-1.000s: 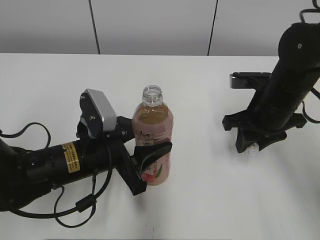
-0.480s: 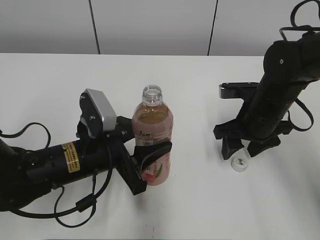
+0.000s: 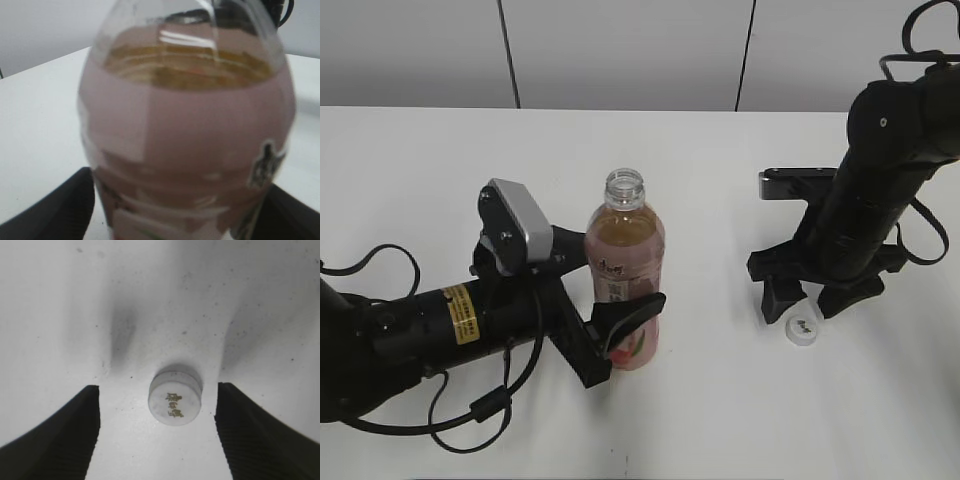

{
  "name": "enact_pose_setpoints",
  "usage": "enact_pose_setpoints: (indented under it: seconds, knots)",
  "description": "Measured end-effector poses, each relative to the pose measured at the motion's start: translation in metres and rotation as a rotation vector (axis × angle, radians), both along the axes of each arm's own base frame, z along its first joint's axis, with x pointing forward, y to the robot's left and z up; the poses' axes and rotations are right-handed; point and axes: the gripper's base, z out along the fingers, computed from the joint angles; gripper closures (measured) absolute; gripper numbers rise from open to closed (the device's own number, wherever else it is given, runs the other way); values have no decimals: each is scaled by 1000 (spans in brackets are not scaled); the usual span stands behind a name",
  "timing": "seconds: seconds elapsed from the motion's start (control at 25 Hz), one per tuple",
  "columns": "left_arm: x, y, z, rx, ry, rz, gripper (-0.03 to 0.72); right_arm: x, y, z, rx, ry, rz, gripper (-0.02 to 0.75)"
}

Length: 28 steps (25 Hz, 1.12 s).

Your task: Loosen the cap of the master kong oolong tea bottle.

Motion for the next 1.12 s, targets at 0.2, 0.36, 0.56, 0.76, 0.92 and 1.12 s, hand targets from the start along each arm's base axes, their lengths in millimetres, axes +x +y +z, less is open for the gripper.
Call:
enact_pose_setpoints:
  seconds: [0.2, 0.36, 0.56, 0.76, 0.92, 1.12]
  knots:
    - [-2, 3, -2, 7, 13, 17, 125, -1, 0, 0, 1, 8, -1, 195]
    - [-9, 8, -7, 25, 45, 34, 121, -1, 0, 1, 2, 5, 3, 195]
    - [-18, 15, -3, 32, 58, 51, 120, -2, 0, 5, 2, 8, 14, 195]
    - [-30, 26, 8, 24, 56, 87, 121, -2, 0, 6, 3, 6, 21, 195]
    - [-36, 32, 21, 2, 31, 111, 121, -3, 0, 6, 3, 8, 23, 195]
    - [-34, 37, 42, -47, -30, 173, 121, -3, 0, 6, 4, 14, 22, 195]
